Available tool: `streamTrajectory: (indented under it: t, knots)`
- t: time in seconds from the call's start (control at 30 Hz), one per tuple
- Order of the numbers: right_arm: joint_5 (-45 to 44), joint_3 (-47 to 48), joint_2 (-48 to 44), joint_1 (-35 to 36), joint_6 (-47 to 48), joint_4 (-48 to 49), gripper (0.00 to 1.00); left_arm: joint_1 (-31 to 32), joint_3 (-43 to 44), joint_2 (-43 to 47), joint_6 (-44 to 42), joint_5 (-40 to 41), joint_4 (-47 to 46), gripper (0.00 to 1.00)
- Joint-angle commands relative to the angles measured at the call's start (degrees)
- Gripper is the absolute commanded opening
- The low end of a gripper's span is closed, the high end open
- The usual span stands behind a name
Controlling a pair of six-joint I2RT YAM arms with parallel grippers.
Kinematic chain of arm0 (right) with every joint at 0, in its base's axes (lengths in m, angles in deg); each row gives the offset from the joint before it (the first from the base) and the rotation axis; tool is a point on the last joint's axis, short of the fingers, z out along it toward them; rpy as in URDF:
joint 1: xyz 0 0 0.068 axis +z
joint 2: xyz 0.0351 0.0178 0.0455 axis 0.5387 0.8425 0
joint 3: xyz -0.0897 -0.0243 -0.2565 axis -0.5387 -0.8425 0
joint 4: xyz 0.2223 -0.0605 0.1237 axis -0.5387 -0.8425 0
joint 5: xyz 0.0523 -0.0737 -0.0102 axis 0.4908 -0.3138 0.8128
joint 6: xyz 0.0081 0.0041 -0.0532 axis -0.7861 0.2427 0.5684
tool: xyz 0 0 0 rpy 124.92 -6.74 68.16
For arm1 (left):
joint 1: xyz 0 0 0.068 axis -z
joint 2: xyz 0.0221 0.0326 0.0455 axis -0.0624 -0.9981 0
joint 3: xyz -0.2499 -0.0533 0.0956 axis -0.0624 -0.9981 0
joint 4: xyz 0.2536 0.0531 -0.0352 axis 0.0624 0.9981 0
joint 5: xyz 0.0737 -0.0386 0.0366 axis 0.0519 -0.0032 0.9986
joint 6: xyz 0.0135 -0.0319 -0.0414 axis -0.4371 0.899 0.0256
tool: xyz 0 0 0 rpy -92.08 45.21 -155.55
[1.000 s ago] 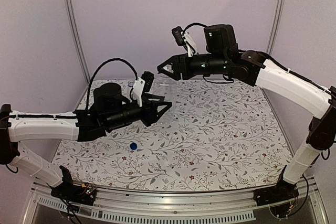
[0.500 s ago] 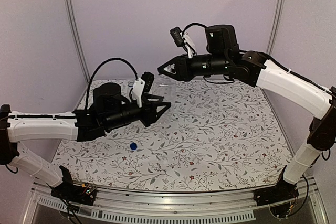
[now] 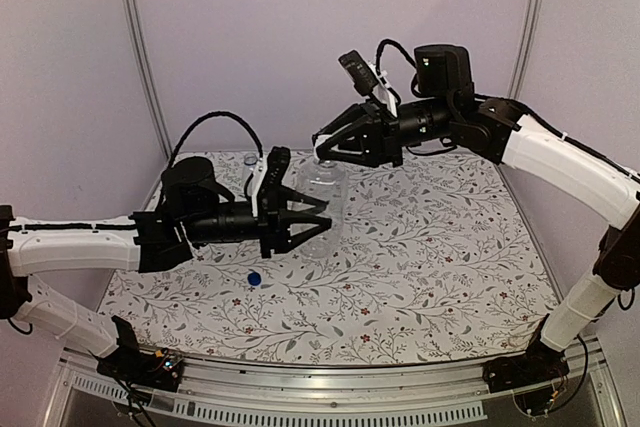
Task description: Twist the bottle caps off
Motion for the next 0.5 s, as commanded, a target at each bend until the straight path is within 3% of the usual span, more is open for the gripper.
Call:
streamTrajectory:
  t: [0.0, 0.23, 0.47]
  knots:
    - [17.24, -0.59, -0.15, -0.25, 6.58, 2.04, 0.03, 0.32, -0.52, -0.22, -0.06, -16.28, -6.54, 0.19]
    - [20.08, -0.46, 0.58, -1.44, 6.63, 2.04, 0.13, 0.34, -0.39, -1.30, 0.65, -17.35, -7.39, 0.19]
    - [11.56, -0.70, -0.27, -1.92, 4.06, 1.80, 0.26, 0.23, -0.43, -0.96, -0.27, -12.31, -5.18, 0.19]
